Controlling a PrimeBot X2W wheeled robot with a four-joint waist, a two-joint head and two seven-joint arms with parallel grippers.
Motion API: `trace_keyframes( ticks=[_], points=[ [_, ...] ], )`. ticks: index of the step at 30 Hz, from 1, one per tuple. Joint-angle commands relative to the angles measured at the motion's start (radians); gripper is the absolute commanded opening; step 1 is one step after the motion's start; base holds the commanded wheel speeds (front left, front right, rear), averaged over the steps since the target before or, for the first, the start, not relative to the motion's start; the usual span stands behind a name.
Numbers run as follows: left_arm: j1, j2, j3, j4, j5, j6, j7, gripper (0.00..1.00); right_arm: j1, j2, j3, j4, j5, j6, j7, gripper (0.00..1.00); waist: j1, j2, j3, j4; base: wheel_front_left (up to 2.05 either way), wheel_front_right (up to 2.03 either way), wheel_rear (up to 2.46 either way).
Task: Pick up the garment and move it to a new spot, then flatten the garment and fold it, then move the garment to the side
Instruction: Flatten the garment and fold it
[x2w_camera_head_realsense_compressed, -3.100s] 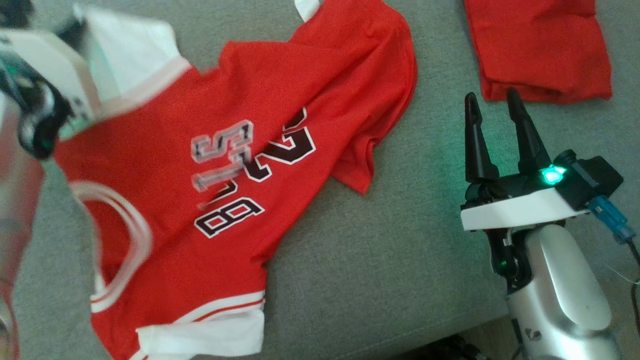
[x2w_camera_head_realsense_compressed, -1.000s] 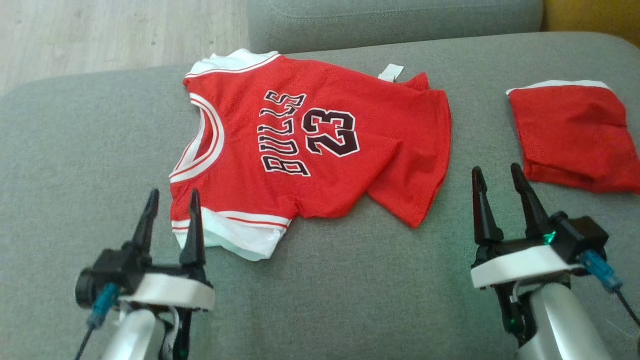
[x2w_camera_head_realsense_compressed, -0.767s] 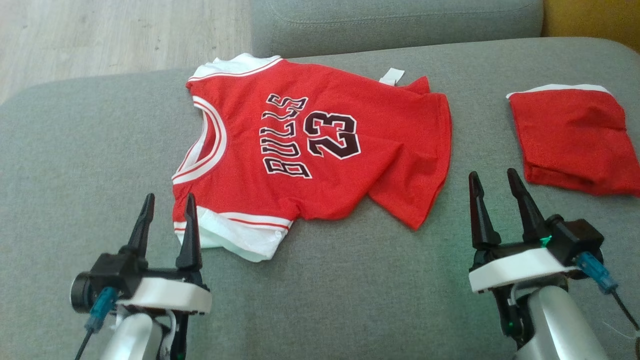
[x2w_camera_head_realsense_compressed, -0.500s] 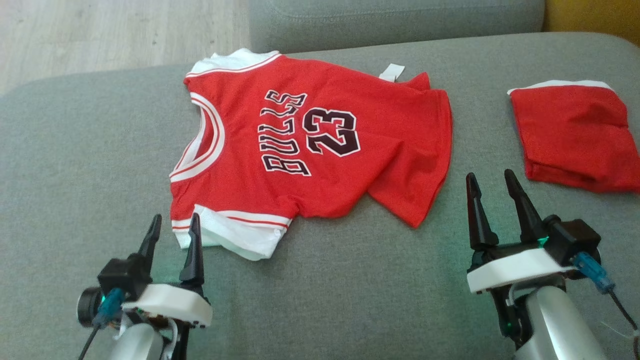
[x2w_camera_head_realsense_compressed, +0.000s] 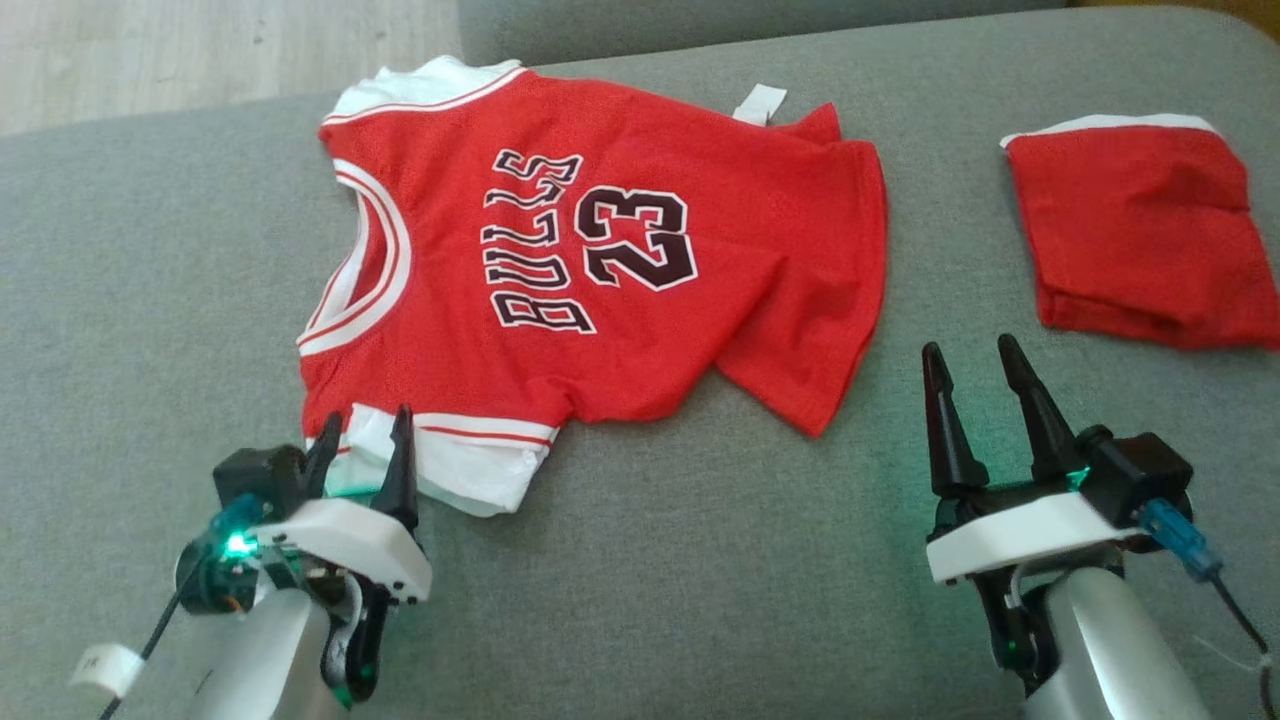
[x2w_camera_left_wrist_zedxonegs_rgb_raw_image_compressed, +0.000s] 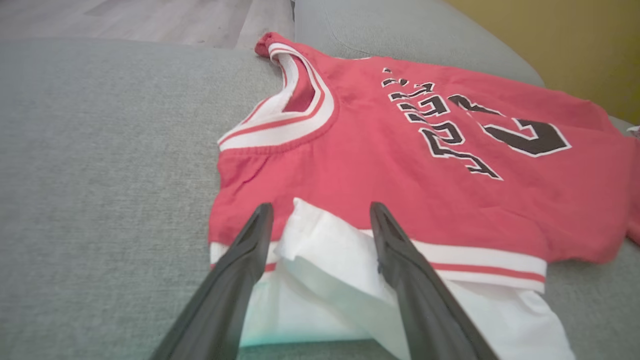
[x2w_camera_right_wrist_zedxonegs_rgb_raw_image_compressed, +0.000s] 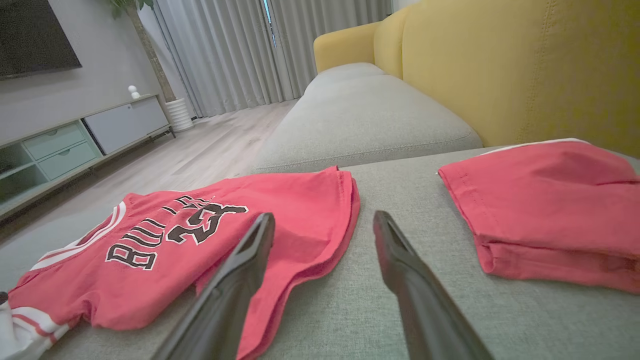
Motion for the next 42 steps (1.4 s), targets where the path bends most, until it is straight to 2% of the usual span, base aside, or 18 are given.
trace_keyframes(
  ticks=[1,5,9,10,11,19,26,33,42],
  points=[
    [-0.048,0.012,0.031,-0.012,0.0,0.002,0.004,1.0,-0.049,-0.002,0.02,-0.034,0.003,0.007,-0.006,1.0,-0.0001,-0.0001,0.005,-0.006,0.0,0.0,0.0],
    [-0.061,0.011,0.031,0.02,-0.001,0.017,0.017,1.0,-0.051,-0.002,0.018,-0.034,0.008,0.007,-0.006,1.0,-0.0001,-0.0001,0.01,-0.013,0.0,0.0,0.0],
    [-0.069,0.008,0.028,0.027,-0.007,0.006,0.002,1.0,-0.051,-0.002,0.015,-0.034,0.01,0.007,-0.006,1.0,-0.0001,-0.0001,0.01,-0.015,0.0,0.0,0.0],
    [-0.073,0.007,0.026,0.026,-0.007,0.003,-0.007,0.42,-0.05,-0.002,0.012,-0.033,0.01,0.007,-0.006,1.0,-0.0001,-0.0001,0.008,-0.013,0.0,0.0,0.0],
    [-0.075,0.007,0.025,0.024,-0.007,0.002,-0.015,0.0,-0.049,-0.002,0.01,-0.032,0.009,0.007,-0.006,1.0,-0.0001,-0.0001,0.005,-0.012,0.0,0.0,0.0],
    [-0.067,0.012,0.026,-0.02,-0.004,0.012,-0.057,0.0,-0.037,-0.002,0.012,-0.006,0.009,0.007,-0.006,1.0,-0.0001,-0.0001,-0.024,0.005,0.0,0.0,0.0],
    [-0.018,0.027,0.065,-0.119,-0.019,0.044,-0.115,0.0,-0.032,-0.002,0.05,0.116,0.054,0.007,0.046,1.0,-0.0001,-0.0001,-0.055,0.024,0.0,0.0,0.0],
    [0.022,0.025,0.069,-0.217,-0.019,0.062,-0.139,0.0,-0.084,-0.002,0.096,0.224,0.201,0.007,0.108,1.0,-0.0001,-0.0001,-0.051,0.059,0.0,0.0,0.0],
    [0.022,0.014,0.049,-0.258,-0.013,0.064,-0.145,0.0,-0.172,-0.002,0.171,0.374,0.334,0.007,0.144,1.0,-0.0001,-0.0001,-0.03,0.098,0.0,0.0,0.0]
  ],
)
